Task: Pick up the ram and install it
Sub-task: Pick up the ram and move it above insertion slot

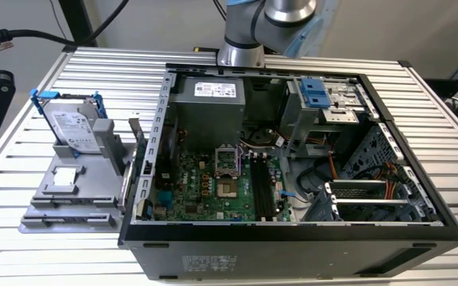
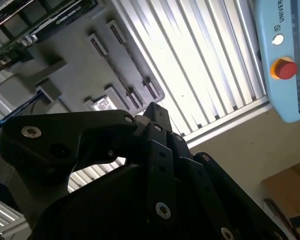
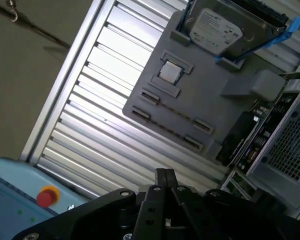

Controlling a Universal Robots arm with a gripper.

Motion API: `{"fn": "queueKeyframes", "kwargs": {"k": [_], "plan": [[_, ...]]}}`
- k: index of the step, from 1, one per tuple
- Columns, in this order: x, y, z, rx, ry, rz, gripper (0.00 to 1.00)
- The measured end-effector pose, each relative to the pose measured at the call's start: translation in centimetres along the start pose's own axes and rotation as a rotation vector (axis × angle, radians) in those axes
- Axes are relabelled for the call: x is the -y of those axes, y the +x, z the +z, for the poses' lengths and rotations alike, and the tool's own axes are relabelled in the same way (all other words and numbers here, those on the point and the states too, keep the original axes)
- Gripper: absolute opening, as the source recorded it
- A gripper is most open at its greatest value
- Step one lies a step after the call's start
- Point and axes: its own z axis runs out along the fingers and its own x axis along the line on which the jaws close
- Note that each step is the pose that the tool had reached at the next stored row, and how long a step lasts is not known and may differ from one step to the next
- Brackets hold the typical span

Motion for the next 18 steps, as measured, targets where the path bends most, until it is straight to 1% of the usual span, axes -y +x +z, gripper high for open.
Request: {"fn": "queueKeyframes", "kwargs": {"k": [9,10,12,16,18], "plan": [[-0.11,0.06,0.00,-0.0038,0.0126,-0.069,0.00],[-0.13,0.07,0.00,-0.0046,0.0153,-0.085,0.00],[-0.15,0.07,0.00,-0.0056,0.0182,-0.101,0.00],[-0.18,0.07,-0.01,-0.0074,0.0236,-0.118,0.00],[-0.18,0.08,-0.01,-0.0075,0.0238,-0.118,0.00]]}}
